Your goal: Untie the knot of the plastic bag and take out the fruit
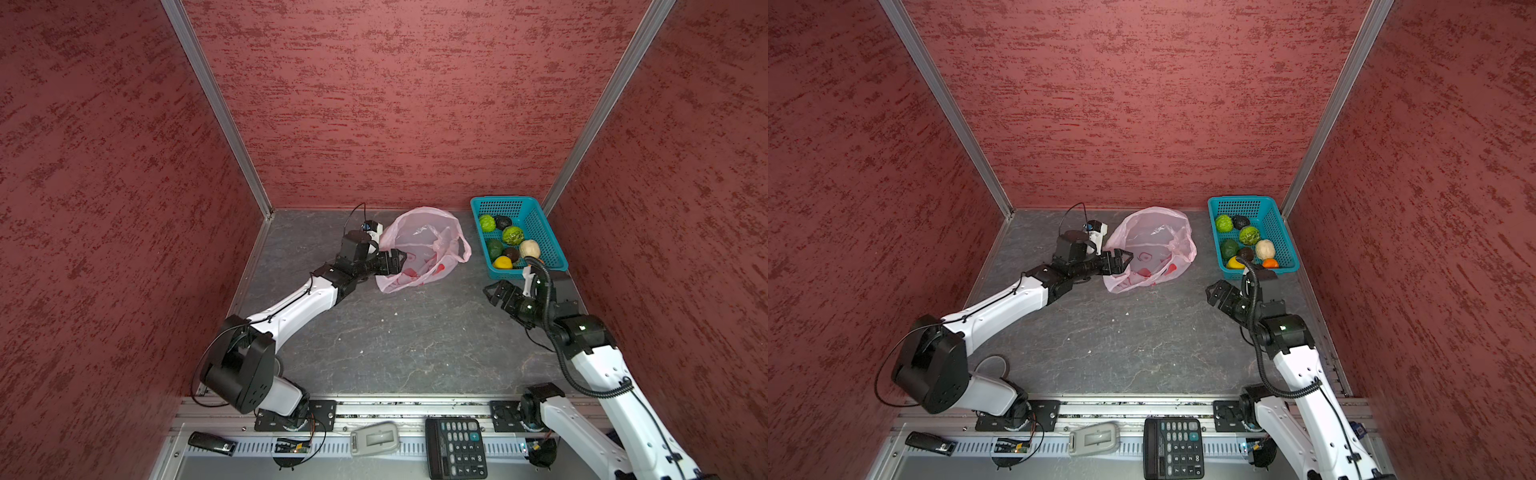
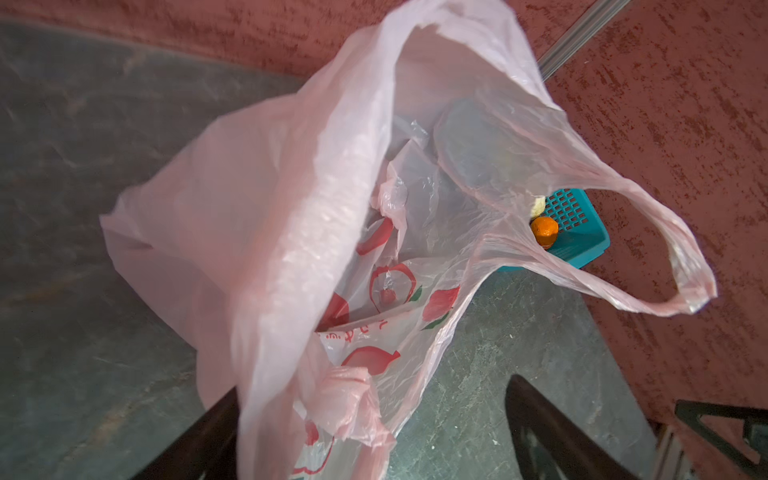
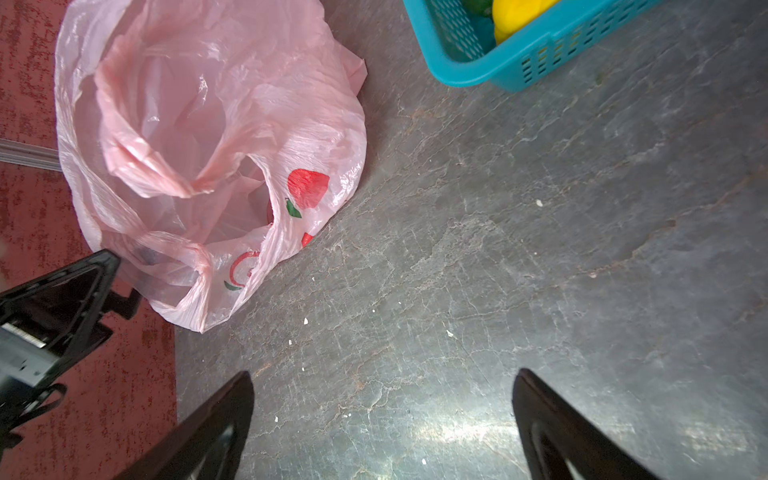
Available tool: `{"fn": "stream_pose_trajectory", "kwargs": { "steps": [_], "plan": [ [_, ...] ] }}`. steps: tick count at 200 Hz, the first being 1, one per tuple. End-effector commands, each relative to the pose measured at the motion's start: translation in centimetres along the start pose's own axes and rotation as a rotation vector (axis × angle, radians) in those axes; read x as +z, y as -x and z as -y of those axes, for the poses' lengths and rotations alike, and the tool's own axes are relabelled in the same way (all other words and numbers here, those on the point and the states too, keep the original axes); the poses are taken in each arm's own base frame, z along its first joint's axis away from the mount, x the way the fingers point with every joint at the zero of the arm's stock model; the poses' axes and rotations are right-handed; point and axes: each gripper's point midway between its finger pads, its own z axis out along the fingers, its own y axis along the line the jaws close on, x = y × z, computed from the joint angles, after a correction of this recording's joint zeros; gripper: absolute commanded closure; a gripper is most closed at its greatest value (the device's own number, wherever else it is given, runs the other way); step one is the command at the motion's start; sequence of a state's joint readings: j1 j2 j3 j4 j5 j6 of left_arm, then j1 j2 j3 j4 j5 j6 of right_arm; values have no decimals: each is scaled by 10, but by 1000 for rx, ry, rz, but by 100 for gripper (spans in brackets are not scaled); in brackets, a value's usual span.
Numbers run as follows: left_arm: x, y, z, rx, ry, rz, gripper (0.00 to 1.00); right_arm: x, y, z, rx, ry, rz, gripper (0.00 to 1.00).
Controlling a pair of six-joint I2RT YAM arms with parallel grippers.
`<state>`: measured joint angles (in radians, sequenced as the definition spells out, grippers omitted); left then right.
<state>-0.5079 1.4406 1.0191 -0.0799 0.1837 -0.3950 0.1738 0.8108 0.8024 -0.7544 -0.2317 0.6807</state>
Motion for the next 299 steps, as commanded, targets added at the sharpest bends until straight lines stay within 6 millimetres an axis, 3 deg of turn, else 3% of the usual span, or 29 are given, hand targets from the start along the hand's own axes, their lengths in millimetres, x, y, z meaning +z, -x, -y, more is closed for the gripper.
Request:
{"fn": "stream_pose_trajectory", "kwargs": {
  "steps": [1, 39, 71, 115, 145, 206, 248, 299],
  "plan": [
    [-17, 0, -2, 38, 57, 20, 0, 7, 4, -1, -35, -3, 14, 2],
    [-55, 0, -4, 53, 118, 70, 0, 18, 13, -4, -99, 0, 22, 2],
    [-92, -9, -17, 68, 180, 105, 0, 28, 23, -14, -203, 36, 41, 2],
    [-135, -31, -53, 74, 278, 127, 0, 45, 50, -20, -344, 30, 106, 2],
    [-153, -31, -79, 109, 350, 180, 0, 54, 77, -13, -389, 15, 193, 2],
    [-150, -19, -133, 178, 435, 270, 0, 70, 124, 31, -445, -101, 371, 1],
    [-142, -16, -169, 189, 478, 313, 0, 78, 140, 64, -476, -167, 516, 2],
    [-130, 2, -199, 240, 507, 415, 0, 85, 150, 77, -536, -170, 652, 2]
  ]
}}
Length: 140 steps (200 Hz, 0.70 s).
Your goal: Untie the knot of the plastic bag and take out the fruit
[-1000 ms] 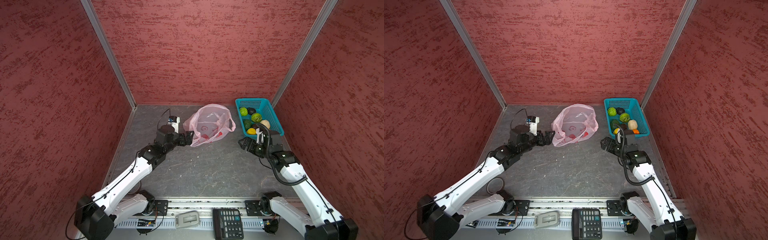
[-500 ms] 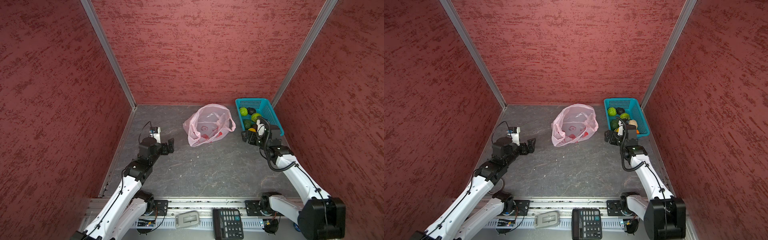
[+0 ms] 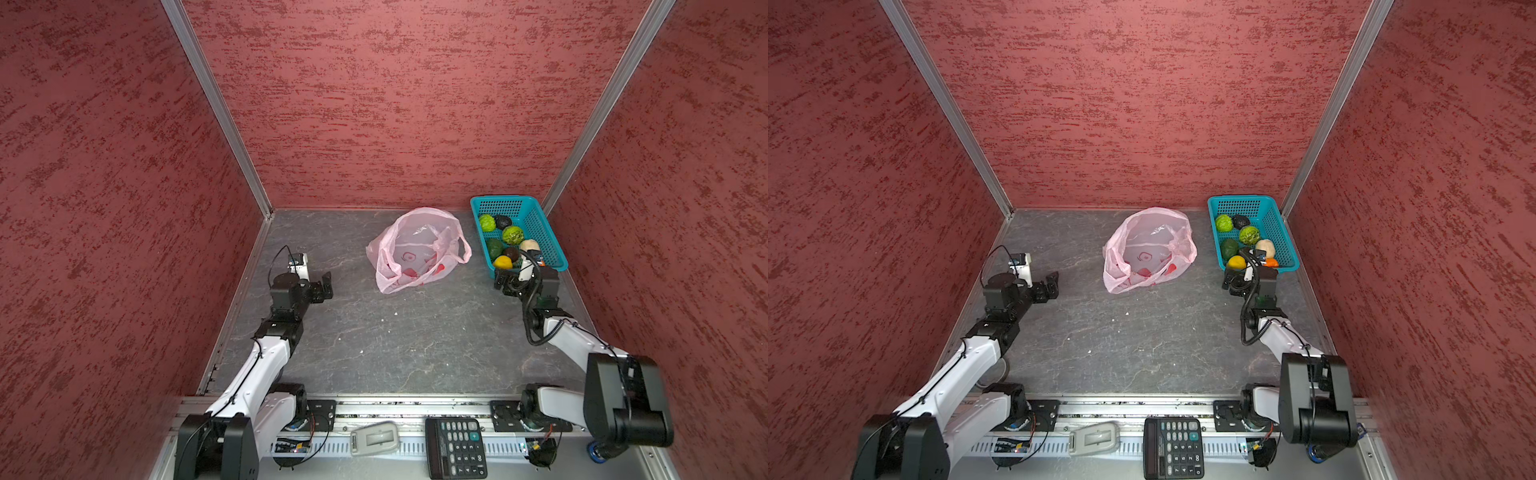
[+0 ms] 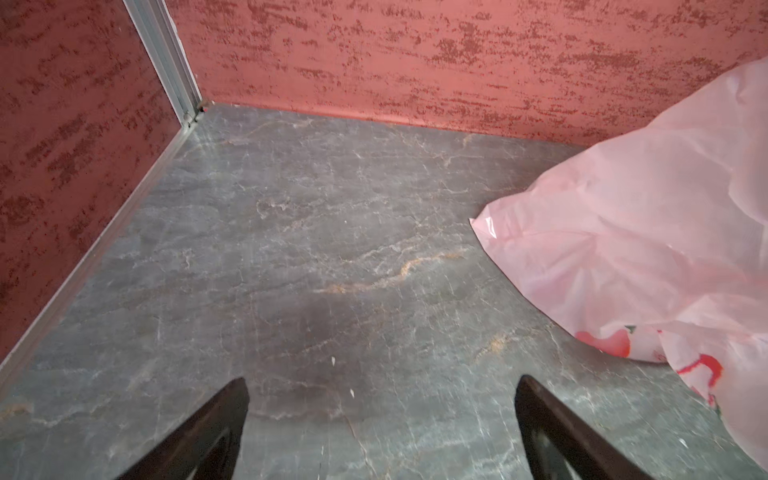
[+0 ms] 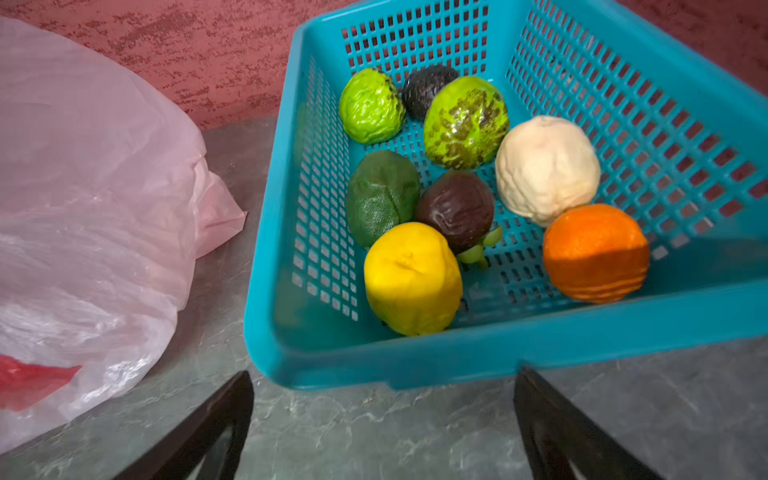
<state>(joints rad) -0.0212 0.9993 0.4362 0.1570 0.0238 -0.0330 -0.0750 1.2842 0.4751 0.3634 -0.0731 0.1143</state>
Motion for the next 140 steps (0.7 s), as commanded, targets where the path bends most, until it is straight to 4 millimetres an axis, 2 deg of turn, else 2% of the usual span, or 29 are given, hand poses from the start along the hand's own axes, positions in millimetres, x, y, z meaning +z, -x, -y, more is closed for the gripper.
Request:
{"fn": "stream_pose_trajectory", "kwargs": {
  "steps": [1, 30, 59, 73, 82, 105, 140],
  "plan": [
    [9, 28, 2, 53, -27, 152, 0, 1, 38, 3, -61, -17, 197, 2],
    [22, 35, 3, 91, -38, 224, 0, -4, 40, 3, -99, -11, 299, 2],
    [35, 30, 5, 98, -59, 216, 0, -1, 31, 7, -89, -21, 317, 2],
    [35, 30, 2, 92, -57, 219, 0, -5, 33, 8, -79, -23, 359, 2],
    [33, 29, 2, 89, -69, 223, 0, -1, 23, 10, -78, -24, 345, 2],
    [30, 15, 1, 76, -88, 227, 0, -2, 16, 11, -77, -21, 360, 2],
    [41, 3, -4, 63, -74, 212, 0, 0, 15, 11, -80, -19, 354, 2]
  ]
}}
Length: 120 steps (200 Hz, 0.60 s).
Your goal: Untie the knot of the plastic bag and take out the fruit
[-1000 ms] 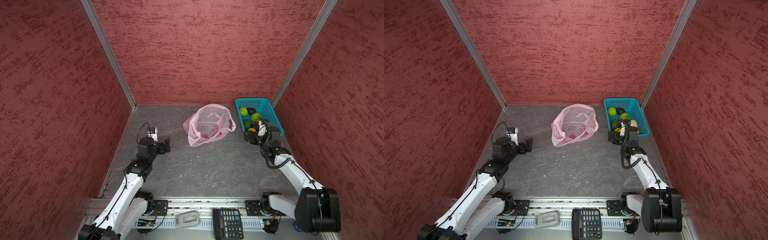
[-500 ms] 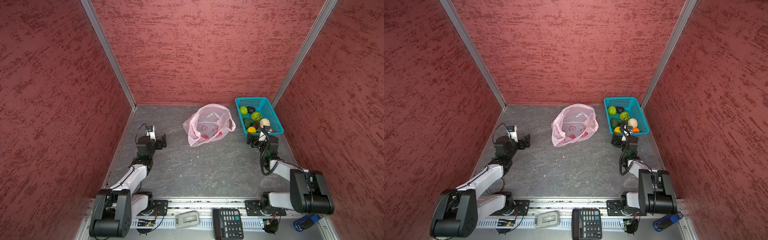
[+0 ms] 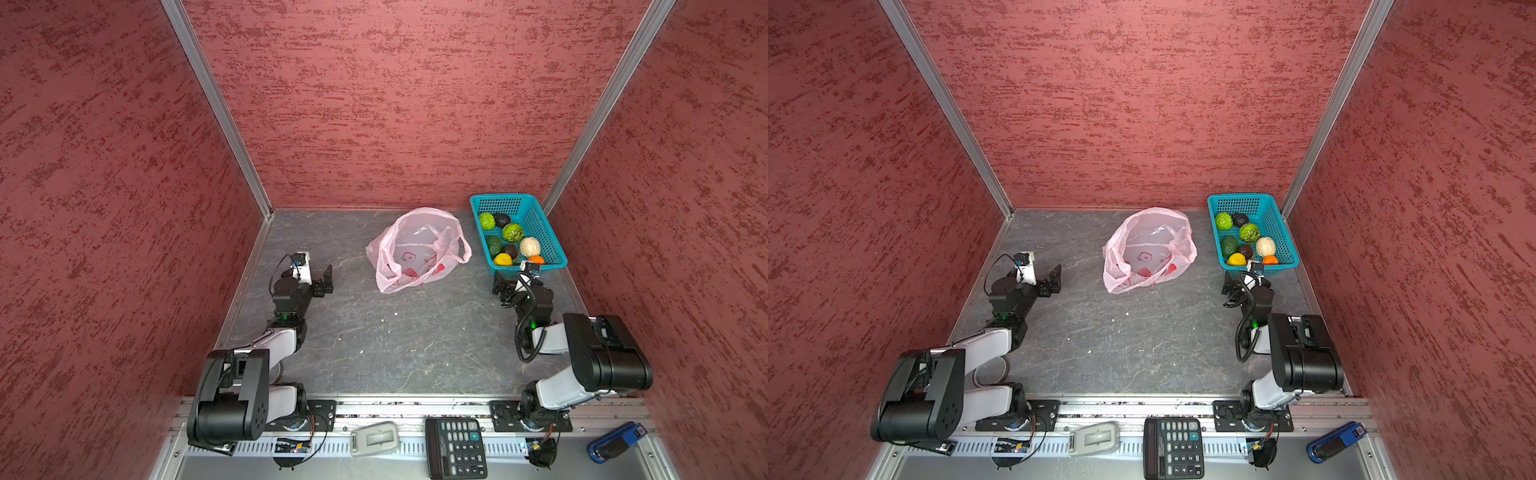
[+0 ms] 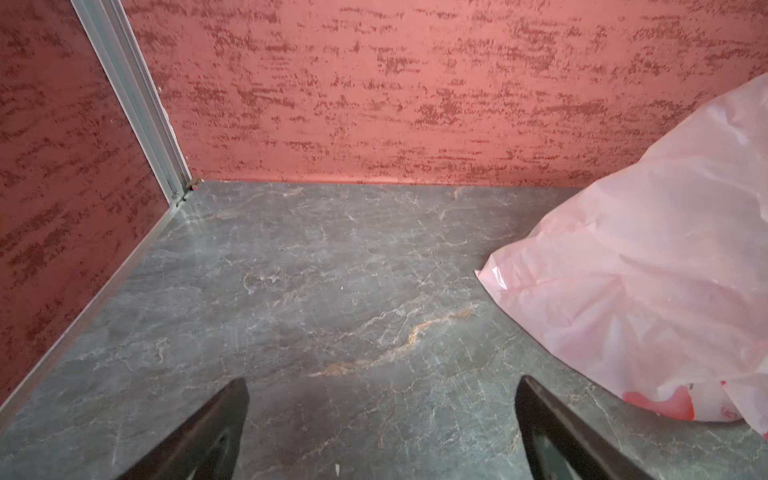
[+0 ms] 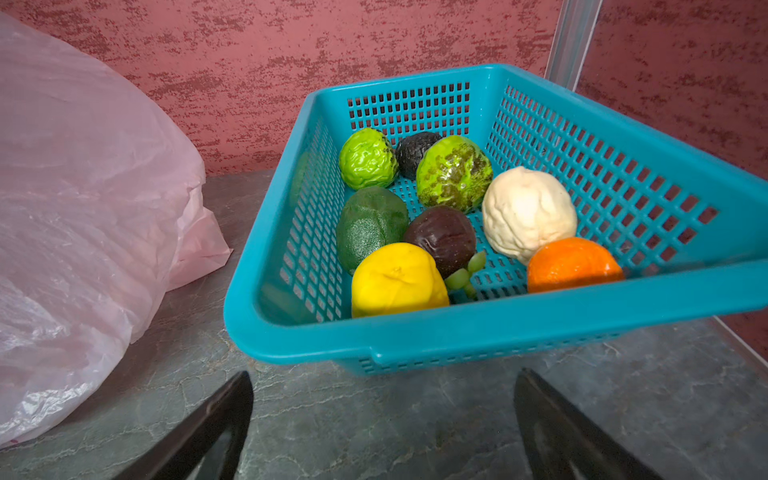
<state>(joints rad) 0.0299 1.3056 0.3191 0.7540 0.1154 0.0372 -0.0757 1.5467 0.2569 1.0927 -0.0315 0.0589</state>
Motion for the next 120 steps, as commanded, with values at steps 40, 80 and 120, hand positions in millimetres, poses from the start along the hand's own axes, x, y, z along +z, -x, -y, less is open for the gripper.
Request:
{"fn": "stream_pose_trajectory", "kwargs": {
  "steps": [40, 80, 120],
  "plan": [
    [18, -14, -10, -23, 30, 39, 0, 4, 26, 1, -19, -6, 85, 1],
    [21, -18, -11, -19, 47, 28, 0, 4, 26, 2, -21, -7, 86, 1],
    [24, -18, -12, -19, 52, 9, 0, 5, 25, 1, -20, -6, 81, 1]
  ]
}}
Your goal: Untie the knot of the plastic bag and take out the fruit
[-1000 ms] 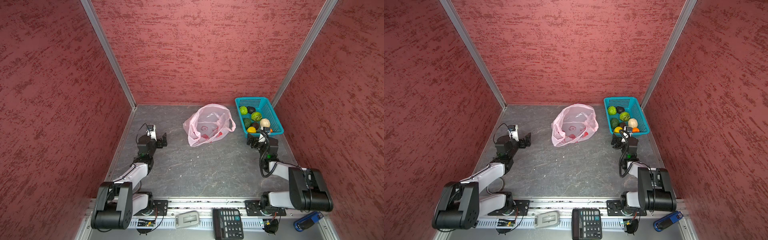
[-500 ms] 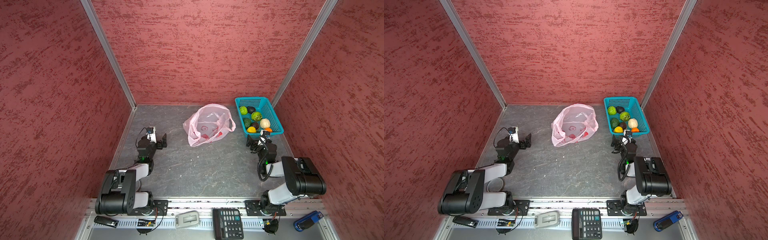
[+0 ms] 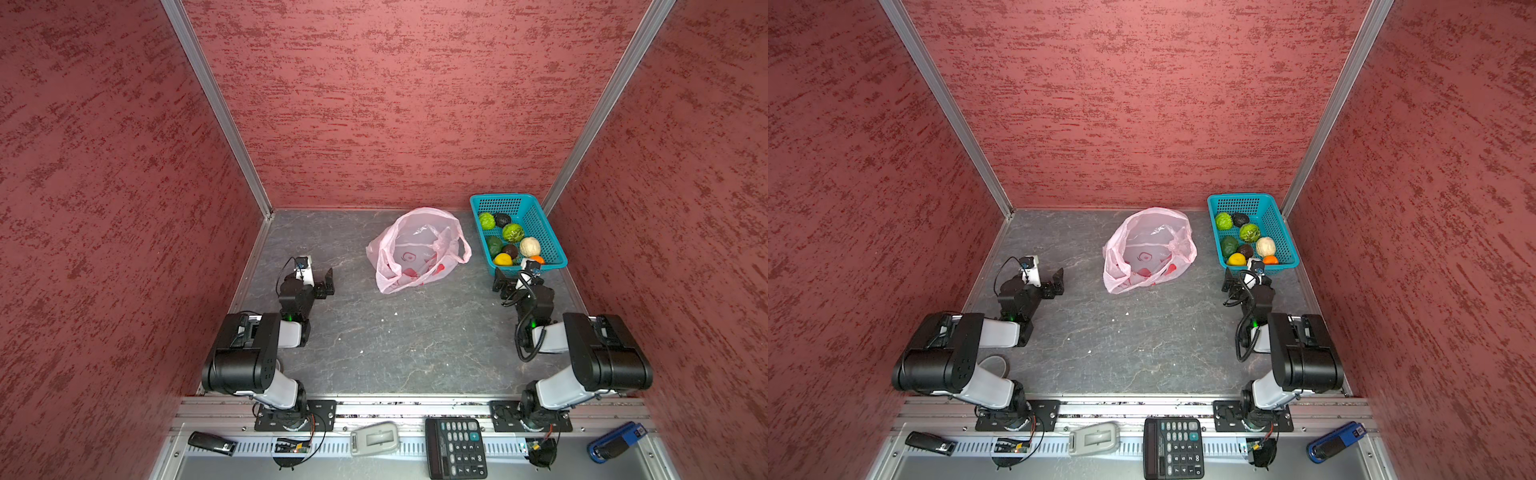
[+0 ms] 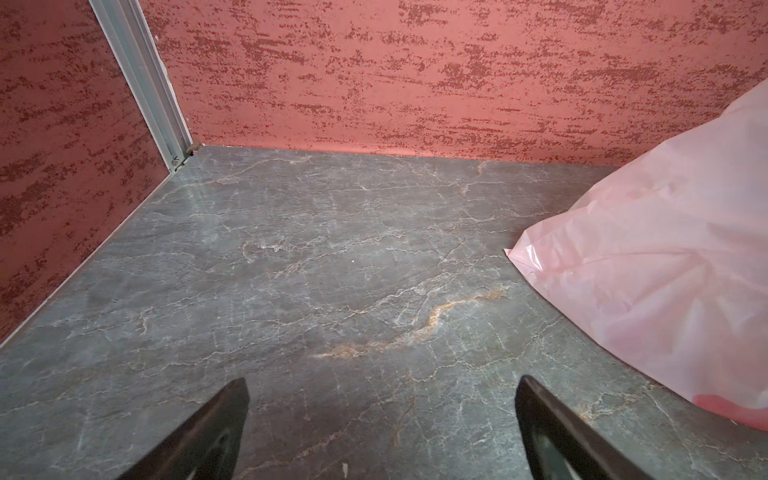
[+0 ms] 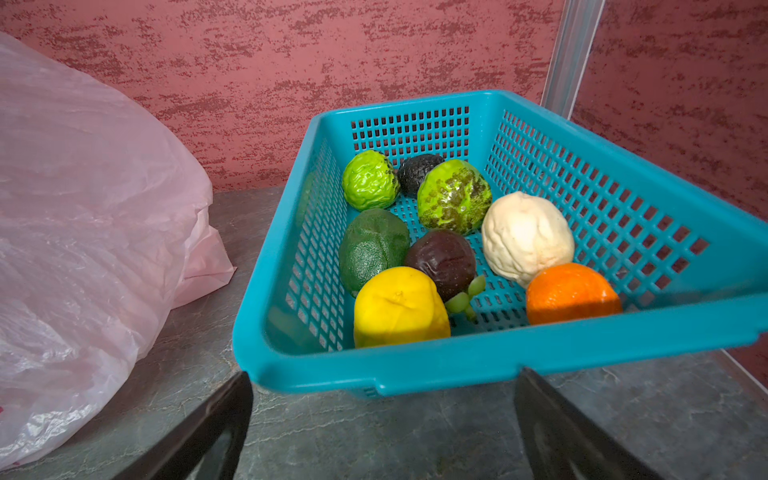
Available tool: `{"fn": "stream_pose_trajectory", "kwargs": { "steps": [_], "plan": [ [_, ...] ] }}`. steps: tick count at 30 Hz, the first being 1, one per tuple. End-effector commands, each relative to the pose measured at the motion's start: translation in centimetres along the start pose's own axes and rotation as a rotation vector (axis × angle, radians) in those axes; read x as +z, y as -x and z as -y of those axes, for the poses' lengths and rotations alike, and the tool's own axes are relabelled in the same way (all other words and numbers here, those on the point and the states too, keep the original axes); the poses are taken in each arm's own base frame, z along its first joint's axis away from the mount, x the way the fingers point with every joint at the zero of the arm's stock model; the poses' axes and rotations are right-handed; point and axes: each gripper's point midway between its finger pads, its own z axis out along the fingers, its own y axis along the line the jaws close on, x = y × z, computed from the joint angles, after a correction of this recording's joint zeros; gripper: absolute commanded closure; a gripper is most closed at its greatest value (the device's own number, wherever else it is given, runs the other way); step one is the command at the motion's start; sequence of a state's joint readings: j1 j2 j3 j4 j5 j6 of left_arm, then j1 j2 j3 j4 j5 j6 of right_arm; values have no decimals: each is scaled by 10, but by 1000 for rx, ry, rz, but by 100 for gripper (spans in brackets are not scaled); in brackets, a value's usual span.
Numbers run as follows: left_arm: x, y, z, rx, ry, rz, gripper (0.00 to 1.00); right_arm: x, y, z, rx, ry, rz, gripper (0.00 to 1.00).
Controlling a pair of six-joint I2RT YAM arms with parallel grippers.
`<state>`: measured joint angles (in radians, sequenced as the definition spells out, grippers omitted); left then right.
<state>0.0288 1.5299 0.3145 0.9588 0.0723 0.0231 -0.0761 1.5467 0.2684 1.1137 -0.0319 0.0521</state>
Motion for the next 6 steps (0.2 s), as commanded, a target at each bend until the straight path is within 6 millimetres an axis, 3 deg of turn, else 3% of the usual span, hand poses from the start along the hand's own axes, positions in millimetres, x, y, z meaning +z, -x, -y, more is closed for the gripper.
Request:
{"fn": "stream_pose_trajectory", "kwargs": {
  "steps": [1, 6],
  "plan": [
    [3, 11, -1, -4, 9, 30, 0, 3, 15, 3, -13, -10, 48, 1],
    [6, 11, -1, -4, 6, 16, 0, 3, 16, 3, -14, -10, 53, 1]
  ]
}}
